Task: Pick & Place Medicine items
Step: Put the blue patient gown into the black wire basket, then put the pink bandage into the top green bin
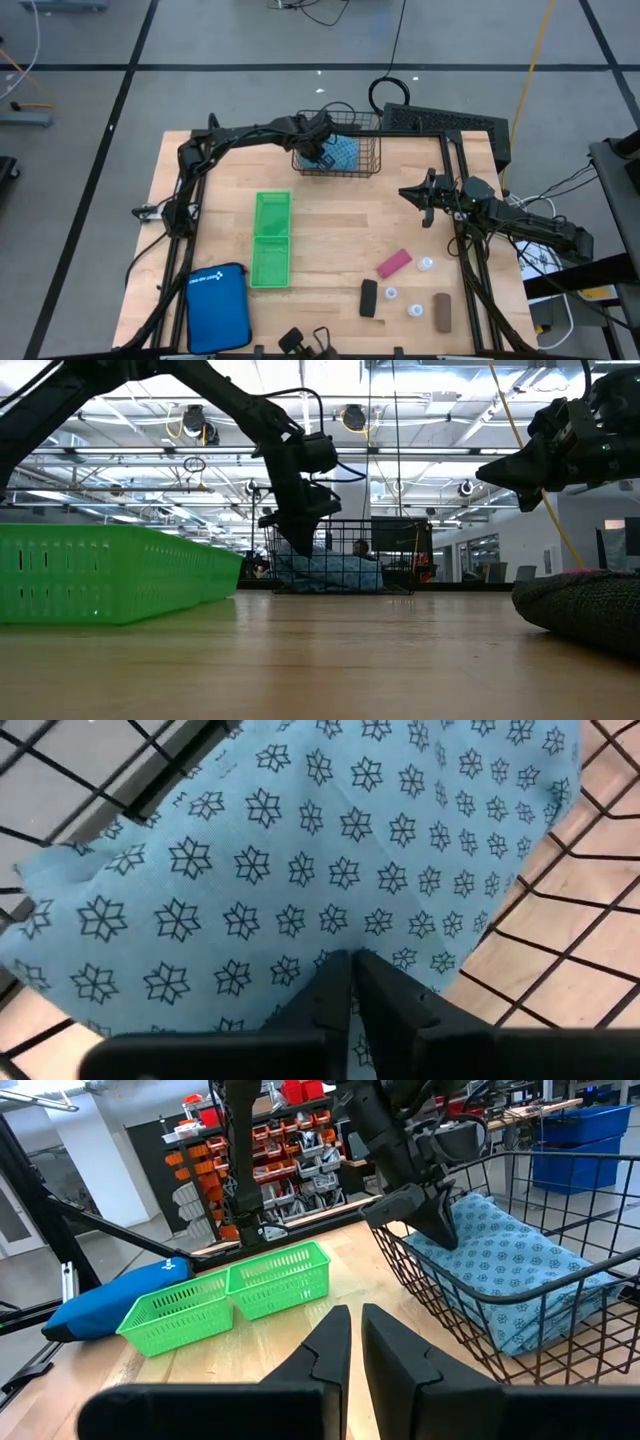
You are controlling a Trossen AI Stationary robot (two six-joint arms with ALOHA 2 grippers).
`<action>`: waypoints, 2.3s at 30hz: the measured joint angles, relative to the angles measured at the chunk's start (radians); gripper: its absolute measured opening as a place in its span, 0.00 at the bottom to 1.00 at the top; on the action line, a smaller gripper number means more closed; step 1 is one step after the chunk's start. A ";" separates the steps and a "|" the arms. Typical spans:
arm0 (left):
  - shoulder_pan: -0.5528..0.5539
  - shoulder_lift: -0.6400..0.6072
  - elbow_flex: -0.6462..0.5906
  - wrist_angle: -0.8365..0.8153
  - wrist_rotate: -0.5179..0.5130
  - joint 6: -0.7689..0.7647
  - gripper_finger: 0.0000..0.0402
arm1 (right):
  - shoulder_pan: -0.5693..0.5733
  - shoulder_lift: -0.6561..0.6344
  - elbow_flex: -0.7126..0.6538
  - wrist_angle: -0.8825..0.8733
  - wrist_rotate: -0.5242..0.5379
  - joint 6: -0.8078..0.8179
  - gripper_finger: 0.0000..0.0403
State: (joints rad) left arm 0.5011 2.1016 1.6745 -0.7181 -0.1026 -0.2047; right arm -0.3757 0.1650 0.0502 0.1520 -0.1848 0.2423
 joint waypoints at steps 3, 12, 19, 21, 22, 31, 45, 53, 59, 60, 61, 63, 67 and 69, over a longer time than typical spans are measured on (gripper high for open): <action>0.002 -0.048 -0.005 0.006 -0.038 0.038 0.10 | 0.000 0.000 0.000 0.000 0.000 0.000 0.05; 0.001 -0.300 -0.002 0.019 -0.176 0.147 0.10 | 0.000 0.000 0.000 0.000 0.000 0.000 0.05; -0.010 -0.562 0.000 -0.081 -0.175 0.226 0.10 | 0.000 0.000 0.000 0.000 0.000 0.000 0.05; -0.020 -0.644 -0.001 -0.115 -0.168 0.217 0.10 | 0.000 0.000 0.000 0.000 0.000 0.000 0.05; -0.027 -0.683 0.000 -0.129 -0.168 0.207 0.10 | 0.000 0.000 0.000 0.000 0.000 0.000 0.05; -0.091 -0.983 0.000 -0.209 -0.158 0.176 0.10 | 0.000 0.000 0.000 0.000 0.000 0.000 0.05; -0.111 -1.353 -0.021 -0.533 -0.161 0.008 0.10 | 0.000 0.000 0.000 0.000 0.000 0.000 0.05; -0.111 -1.553 -0.361 -0.400 -0.187 0.050 0.10 | 0.000 0.000 0.000 0.000 0.000 0.000 0.05; -0.111 -1.717 -0.770 0.125 0.048 0.168 0.10 | 0.000 0.000 0.000 0.000 0.000 0.000 0.05; -0.111 -1.734 -0.835 0.209 0.094 0.177 0.10 | 0.000 0.000 0.000 0.000 0.000 0.000 0.05; -0.111 -1.744 -0.894 0.280 0.131 0.177 0.10 | 0.000 0.000 0.000 0.000 0.000 0.000 0.05; -0.111 -1.750 -0.999 0.395 0.174 0.162 0.10 | 0.000 0.000 0.000 0.000 0.000 0.000 0.05; -0.111 -1.728 -1.151 0.537 0.200 0.074 0.10 | 0.000 0.000 0.000 0.000 0.000 0.000 0.05; -0.111 -1.712 -1.205 0.565 0.200 0.010 0.10 | 0.000 0.000 0.000 0.000 0.000 0.000 0.05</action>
State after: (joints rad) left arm 0.3901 0.3900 0.4697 -0.1529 0.0978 -0.1952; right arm -0.3756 0.1654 0.0502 0.1520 -0.1844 0.2424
